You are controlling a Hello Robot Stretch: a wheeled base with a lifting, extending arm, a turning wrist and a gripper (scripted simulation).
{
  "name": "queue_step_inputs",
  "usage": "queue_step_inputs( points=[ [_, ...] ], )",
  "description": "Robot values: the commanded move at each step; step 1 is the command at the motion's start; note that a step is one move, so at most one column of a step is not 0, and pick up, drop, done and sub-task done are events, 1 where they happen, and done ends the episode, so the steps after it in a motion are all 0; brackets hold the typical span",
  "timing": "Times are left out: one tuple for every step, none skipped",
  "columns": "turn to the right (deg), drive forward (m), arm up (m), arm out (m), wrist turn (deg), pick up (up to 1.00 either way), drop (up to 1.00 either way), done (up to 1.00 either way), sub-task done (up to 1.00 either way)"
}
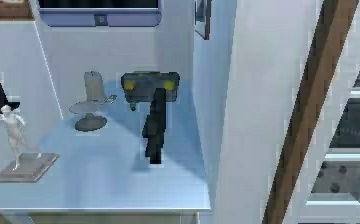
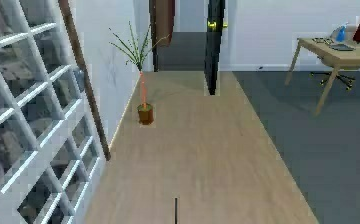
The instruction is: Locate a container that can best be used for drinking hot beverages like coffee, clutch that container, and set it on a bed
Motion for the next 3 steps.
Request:
queue_step_inputs(
  points=[
    [-45.0,0.0,0.0,0.0,0.0,0.0,0.0,0.0,0.0],
    [-45.0,0.0,0.0,0.0,0.0,0.0,0.0,0.0,0.0],
    [-45.0,0.0,0.0,0.0,0.0,0.0,0.0,0.0,0.0]
  ],
)
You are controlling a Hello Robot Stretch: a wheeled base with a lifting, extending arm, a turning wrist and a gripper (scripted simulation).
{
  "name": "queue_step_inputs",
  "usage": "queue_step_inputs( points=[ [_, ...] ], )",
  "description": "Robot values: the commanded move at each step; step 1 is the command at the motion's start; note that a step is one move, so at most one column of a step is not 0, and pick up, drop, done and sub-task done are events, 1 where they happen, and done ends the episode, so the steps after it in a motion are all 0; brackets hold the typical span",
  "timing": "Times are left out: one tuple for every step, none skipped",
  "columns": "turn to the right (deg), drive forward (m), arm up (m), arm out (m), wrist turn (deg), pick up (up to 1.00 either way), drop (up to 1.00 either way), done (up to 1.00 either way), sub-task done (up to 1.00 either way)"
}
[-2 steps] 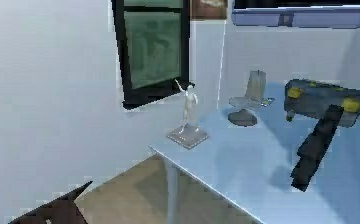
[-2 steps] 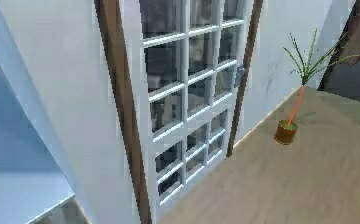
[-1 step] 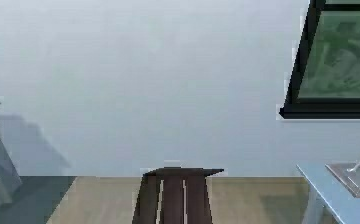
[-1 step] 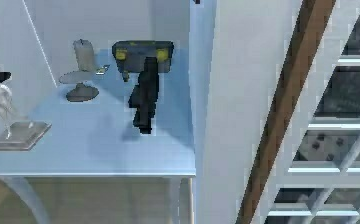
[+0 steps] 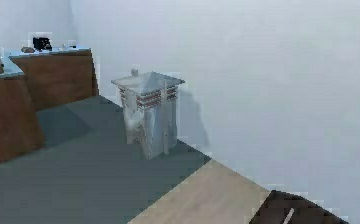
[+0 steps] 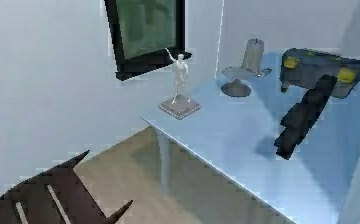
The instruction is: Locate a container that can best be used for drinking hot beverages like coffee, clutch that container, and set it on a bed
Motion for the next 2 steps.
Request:
queue_step_inputs(
  points=[
    [-30.0,0.0,0.0,0.0,0.0,0.0,0.0,0.0,0.0],
    [0.0,1.0,0.0,0.0,0.0,0.0,0.0,0.0,0.0]
  ],
)
